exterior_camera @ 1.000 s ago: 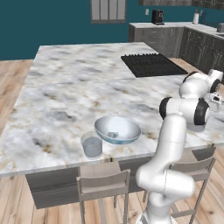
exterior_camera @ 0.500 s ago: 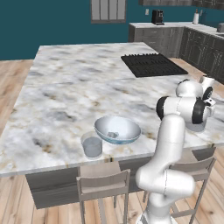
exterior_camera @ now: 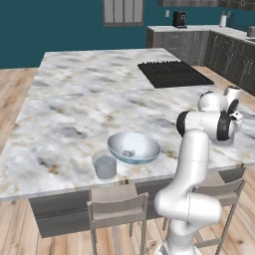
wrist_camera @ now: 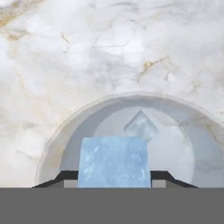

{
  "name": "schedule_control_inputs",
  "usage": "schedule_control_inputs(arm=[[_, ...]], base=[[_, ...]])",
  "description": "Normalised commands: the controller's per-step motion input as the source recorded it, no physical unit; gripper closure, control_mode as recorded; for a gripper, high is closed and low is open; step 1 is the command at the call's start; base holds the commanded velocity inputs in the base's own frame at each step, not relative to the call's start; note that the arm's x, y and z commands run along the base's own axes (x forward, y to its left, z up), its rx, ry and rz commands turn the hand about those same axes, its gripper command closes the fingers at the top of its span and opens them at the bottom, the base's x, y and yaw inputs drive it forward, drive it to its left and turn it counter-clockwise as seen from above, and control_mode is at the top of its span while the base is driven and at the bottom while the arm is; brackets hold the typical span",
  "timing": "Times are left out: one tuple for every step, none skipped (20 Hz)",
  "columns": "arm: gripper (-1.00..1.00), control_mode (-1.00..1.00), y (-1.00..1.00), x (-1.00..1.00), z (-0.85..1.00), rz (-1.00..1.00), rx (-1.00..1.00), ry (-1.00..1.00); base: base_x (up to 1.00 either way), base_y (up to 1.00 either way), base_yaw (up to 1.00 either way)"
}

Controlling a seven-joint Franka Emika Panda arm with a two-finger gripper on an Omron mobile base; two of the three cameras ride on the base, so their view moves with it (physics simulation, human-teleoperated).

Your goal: There are four ice cubes in the ice bowl. Place two ice cubes in each glass of water.

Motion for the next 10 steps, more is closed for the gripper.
schedule_control_inputs(arm=[[-1.0, -1.0, -0.28, 0.0, 0.0, -0.03, 0.0, 0.0], [-1.0, -1.0, -0.27, 0.0, 0.01, -0.03, 0.0, 0.0], [-1.0, -1.0, -0.22, 0.0, 0.0, -0.03, 0.0, 0.0], [-1.0, -1.0, -0.2, 0.0, 0.0, -0.03, 0.0, 0.0], [-1.0, -1.0, -0.19, 0.0, 0.0, -0.03, 0.0, 0.0], [-1.0, -1.0, -0.19, 0.0, 0.02, -0.02, 0.0, 0.0], [-1.0, -1.0, -0.15, 0.0, 0.04, -0.02, 0.0, 0.0], [-1.0, -1.0, -0.13, 0.0, 0.09, -0.02, 0.0, 0.0], [-1.0, -1.0, -0.06, 0.0, 0.12, -0.01, 0.0, 0.0], [-1.0, -1.0, -0.02, 0.0, 0.08, -0.01, 0.0, 0.0]], base=[[0.0, 0.0, 0.0], [0.0, 0.0, 0.0], [0.0, 0.0, 0.0], [0.0, 0.0, 0.0], [0.0, 0.0, 0.0], [0.0, 0.0, 0.0], [0.0, 0.0, 0.0], [0.0, 0.0, 0.0], [0.0, 0.0, 0.0], [0.0, 0.0, 0.0]])
